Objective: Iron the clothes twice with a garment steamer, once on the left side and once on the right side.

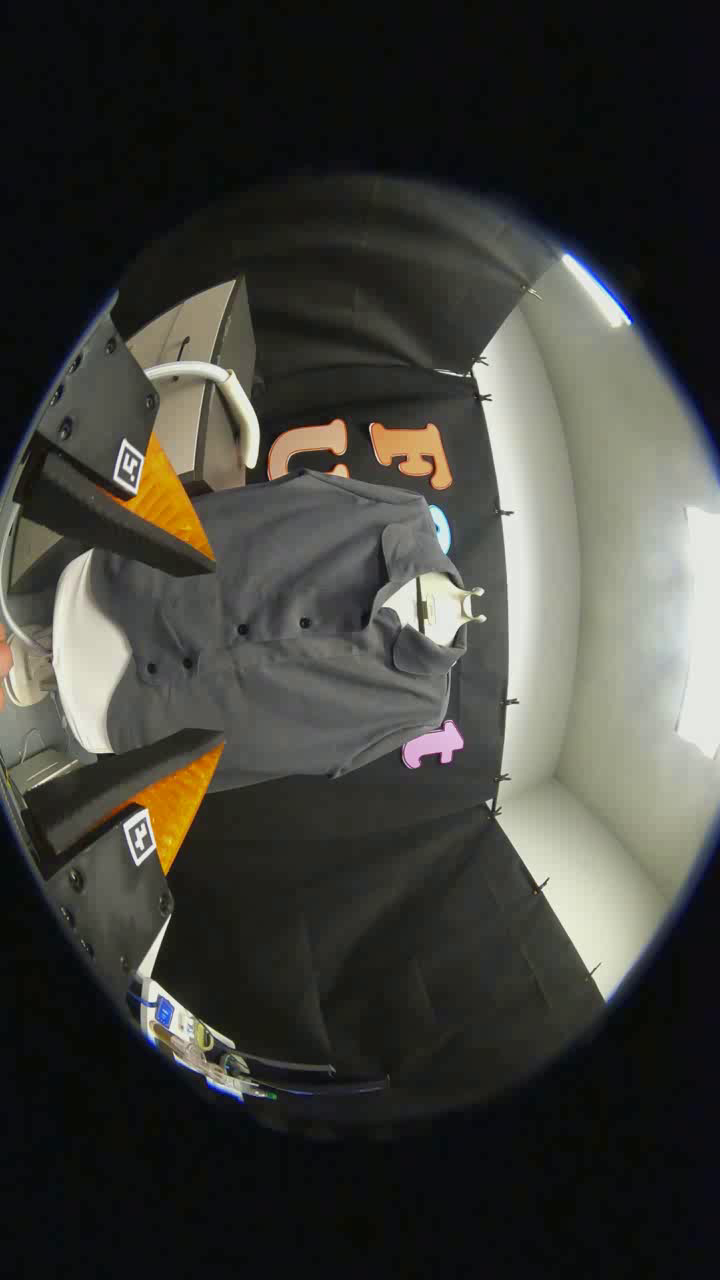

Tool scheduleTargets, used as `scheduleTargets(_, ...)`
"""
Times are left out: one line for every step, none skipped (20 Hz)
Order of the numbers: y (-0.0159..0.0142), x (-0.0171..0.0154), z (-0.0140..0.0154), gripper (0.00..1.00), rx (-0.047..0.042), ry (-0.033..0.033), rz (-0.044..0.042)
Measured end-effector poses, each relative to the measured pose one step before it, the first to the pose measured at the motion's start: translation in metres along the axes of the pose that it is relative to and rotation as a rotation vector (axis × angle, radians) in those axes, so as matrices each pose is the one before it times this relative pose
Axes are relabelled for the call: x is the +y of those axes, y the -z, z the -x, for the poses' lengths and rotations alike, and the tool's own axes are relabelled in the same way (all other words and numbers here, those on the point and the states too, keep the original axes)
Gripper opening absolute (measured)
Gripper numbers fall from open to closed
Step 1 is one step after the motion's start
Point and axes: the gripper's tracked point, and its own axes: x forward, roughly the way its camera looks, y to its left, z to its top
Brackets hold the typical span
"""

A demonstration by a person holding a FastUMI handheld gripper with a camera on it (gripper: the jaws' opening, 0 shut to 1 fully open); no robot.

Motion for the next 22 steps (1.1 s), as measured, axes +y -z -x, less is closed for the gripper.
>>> scheduleTargets(-0.0002, 0.00213, -0.00116, 0.98, -0.00022, -0.00297, 0.00443)
scheduleTargets(0.00056, 0.00209, -0.00108, 0.98, 0.00191, -0.00059, 0.0031)
scheduleTargets(0.00163, 0.00202, -0.00019, 0.98, 0.00437, -0.00187, 0.00099)
scheduleTargets(0.00095, 0.003, 0.00019, 0.98, 0.00207, -0.00493, -0.00243)
scheduleTargets(-0.00038, 0.00343, 0.00099, 0.98, 0.00115, -0.00384, -0.00637)
scheduleTargets(0.00056, 0.00357, 0.00072, 0.98, -0.00006, -0.00691, -0.00693)
scheduleTargets(-0.00053, 0.00321, 0.00073, 0.98, -0.00209, -0.00572, -0.00309)
scheduleTargets(0.00132, 0.00083, -0.00033, 0.98, 0.00309, -0.00171, 0.00427)
scheduleTargets(0.00221, -0.00018, 0.00021, 0.98, 0.00864, 0.00043, 0.00819)
scheduleTargets(0.00258, -0.0001, 0.00043, 0.98, 0.00763, 0.0018, 0.00521)
scheduleTargets(0.00004, 0.00008, 0.00028, 0.98, 0.00348, 0.00259, -0.00083)
scheduleTargets(-0.00023, -0.00019, 0.00047, 0.98, -0.00157, 0.00383, -0.00655)
scheduleTargets(-0.00007, -0.00018, -0.00026, 0.98, -0.00013, 0.00354, -0.00813)
scheduleTargets(0.00075, 0.00015, -0.00014, 0.98, 0.00169, 0.00179, -0.00703)
scheduleTargets(-0.00053, -0.0003, 0.0009, 0.98, 0.00196, 0.00338, -0.0061)
scheduleTargets(-0.00004, -0.00038, 0.00014, 0.98, 0.00351, 0.00614, -0.00546)
scheduleTargets(0.00032, -0.00125, 0.00071, 0.98, 0.00779, 0.01118, -0.00496)
scheduleTargets(0.00008, -0.001, 0.00172, 0.98, 0.00898, 0.00979, -0.00223)
scheduleTargets(-0.00153, -0.00047, 0.00143, 0.98, 0.00375, 0.00746, -0.0033)
scheduleTargets(-0.0023, 0.00066, 0.00191, 0.98, -0.00134, 0.0042, -0.00854)
scheduleTargets(-0.00241, 0.00296, 0.00187, 0.98, -0.00174, -0.00432, -0.01561)
scheduleTargets(-0.00281, 0.00251, -0.00086, 0.98, 0.00074, 0.01041, -0.02067)
